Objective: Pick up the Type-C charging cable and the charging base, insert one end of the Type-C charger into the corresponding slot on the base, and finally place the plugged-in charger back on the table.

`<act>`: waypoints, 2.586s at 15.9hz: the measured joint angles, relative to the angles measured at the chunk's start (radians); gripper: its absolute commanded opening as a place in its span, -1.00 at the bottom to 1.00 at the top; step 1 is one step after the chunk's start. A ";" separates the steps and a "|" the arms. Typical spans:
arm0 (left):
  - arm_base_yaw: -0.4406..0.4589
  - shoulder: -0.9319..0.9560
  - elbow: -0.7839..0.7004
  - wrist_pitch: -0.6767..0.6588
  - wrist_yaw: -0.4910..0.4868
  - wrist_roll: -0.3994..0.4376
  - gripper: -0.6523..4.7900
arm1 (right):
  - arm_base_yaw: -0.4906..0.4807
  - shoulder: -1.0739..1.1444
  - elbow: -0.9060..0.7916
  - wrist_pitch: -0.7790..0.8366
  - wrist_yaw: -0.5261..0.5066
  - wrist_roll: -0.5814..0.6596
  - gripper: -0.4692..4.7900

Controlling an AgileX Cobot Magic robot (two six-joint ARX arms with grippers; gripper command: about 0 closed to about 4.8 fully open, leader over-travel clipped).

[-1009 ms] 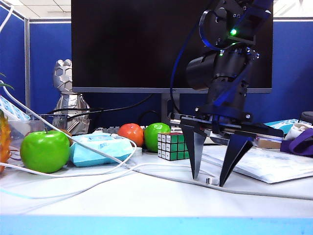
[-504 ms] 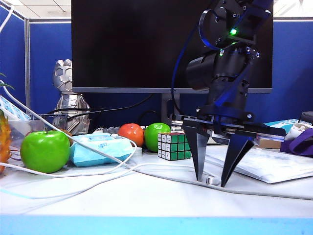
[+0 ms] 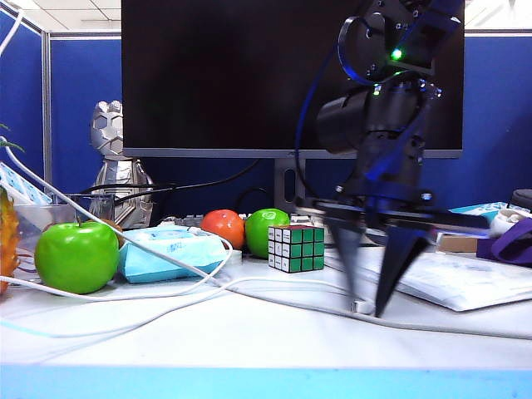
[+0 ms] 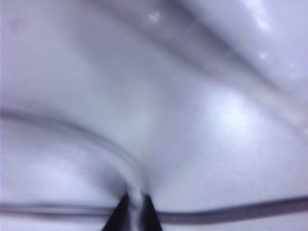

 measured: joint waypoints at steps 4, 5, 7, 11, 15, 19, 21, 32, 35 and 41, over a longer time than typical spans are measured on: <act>0.000 0.000 0.000 0.000 0.000 0.000 -0.78 | 0.001 -0.002 0.002 -0.005 0.036 -0.001 -0.83; 0.000 0.000 0.000 0.000 0.000 0.000 -0.78 | 0.000 -0.003 0.002 -0.006 0.048 -0.020 -0.83; 0.000 0.000 0.000 0.000 0.000 0.000 -0.78 | 0.000 -0.005 0.002 -0.008 0.055 -0.080 -0.83; 0.000 -0.001 0.000 0.000 0.000 0.000 -0.78 | -0.003 -0.034 -0.002 0.048 0.085 -0.321 -0.83; 0.000 -0.002 0.000 0.002 0.000 0.000 -0.78 | -0.006 -0.229 -0.001 0.185 0.019 -0.483 -0.83; 0.000 -0.003 0.000 0.021 0.000 0.000 -0.78 | -0.006 -0.450 0.000 0.406 -0.136 -0.496 -0.83; 0.000 -0.005 0.000 0.021 0.000 0.000 -0.78 | -0.006 -0.533 -0.002 0.499 -0.151 -0.502 -0.83; 0.000 -0.010 0.000 0.031 -0.045 0.004 -0.78 | -0.118 -0.727 -0.002 1.014 -0.377 -0.515 -0.83; 0.000 -0.010 0.000 0.031 0.007 0.023 -0.78 | -0.145 -0.727 -0.002 1.161 -0.468 -0.493 -0.83; 0.000 -0.010 0.000 0.050 0.042 0.068 -0.78 | -0.142 -0.733 -0.001 1.566 -0.623 -0.378 -0.83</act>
